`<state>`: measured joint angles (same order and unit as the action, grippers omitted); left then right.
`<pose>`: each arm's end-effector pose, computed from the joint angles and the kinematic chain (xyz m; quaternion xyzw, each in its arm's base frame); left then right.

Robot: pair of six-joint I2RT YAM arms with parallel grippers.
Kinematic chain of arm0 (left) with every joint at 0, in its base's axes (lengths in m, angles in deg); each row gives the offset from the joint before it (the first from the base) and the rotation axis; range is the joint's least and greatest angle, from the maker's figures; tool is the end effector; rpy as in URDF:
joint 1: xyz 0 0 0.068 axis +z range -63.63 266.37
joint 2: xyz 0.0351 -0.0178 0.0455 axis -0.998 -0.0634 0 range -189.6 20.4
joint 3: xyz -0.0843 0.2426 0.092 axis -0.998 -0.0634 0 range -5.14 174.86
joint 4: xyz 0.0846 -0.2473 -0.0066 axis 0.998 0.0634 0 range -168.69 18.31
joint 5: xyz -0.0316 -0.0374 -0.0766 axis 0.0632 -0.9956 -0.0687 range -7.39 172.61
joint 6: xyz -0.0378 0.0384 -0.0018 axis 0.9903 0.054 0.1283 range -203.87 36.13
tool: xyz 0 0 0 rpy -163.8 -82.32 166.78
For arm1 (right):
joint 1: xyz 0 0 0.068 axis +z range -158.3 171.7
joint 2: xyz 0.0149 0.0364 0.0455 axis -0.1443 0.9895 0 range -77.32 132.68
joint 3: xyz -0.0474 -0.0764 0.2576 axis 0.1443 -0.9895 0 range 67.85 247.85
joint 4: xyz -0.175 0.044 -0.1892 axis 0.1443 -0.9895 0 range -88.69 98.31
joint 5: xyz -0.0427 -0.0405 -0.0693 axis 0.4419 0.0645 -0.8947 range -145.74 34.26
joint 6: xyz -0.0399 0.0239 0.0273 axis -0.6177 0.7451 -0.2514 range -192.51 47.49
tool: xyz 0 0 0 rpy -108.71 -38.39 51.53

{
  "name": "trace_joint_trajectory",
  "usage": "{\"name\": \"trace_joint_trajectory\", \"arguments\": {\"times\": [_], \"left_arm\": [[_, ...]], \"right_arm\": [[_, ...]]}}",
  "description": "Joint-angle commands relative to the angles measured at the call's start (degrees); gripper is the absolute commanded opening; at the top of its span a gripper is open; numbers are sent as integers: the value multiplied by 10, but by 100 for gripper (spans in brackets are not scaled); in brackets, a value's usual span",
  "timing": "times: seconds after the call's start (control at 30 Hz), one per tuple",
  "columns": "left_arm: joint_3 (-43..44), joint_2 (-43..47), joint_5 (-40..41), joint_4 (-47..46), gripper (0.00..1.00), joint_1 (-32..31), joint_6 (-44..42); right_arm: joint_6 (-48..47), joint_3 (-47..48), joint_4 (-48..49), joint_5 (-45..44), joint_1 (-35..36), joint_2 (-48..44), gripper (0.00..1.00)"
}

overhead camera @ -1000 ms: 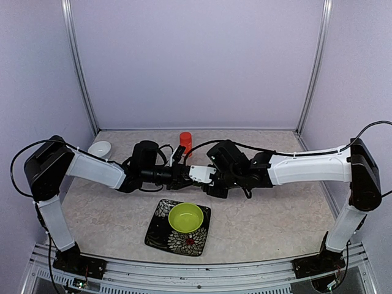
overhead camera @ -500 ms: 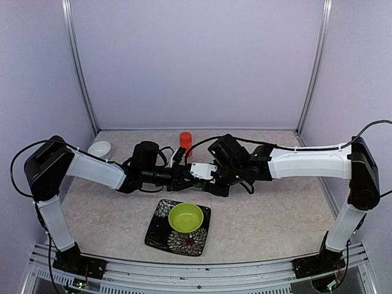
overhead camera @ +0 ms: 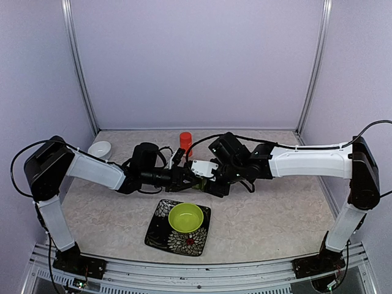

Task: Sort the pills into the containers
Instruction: Open the lid of the pill container.

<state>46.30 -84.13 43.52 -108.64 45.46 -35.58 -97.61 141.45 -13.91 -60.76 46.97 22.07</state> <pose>0.2686 -0.2624 0.1693 0.1333 0.7967 -0.5633 0.1737 0.2208 0.3130 0.2401 -0.5899 0.7227 0.0537 0.3563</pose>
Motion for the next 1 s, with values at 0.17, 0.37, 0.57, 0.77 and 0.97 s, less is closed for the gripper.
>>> {"name": "trace_joint_trajectory", "arguments": {"times": [0.17, 0.37, 0.57, 0.77, 0.97], "left_arm": [[0, 6, -4, 3, 15, 0, -13], [2, 3, -5, 4, 15, -1, -14], [5, 1, -7, 3, 15, -4, -15], [5, -1, -16, -1, 15, -9, -17], [4, 4, -25, -13, 15, -13, -17]], "right_arm": [[-3, 5, 19, -74, -6, -41, 68], [-6, -1, 37, -92, -6, -58, 69], [-4, -6, 61, -125, -10, -48, 70], [-3, -6, 74, -141, -15, -28, 71], [-3, -2, 71, -132, -24, -7, 71]]}}
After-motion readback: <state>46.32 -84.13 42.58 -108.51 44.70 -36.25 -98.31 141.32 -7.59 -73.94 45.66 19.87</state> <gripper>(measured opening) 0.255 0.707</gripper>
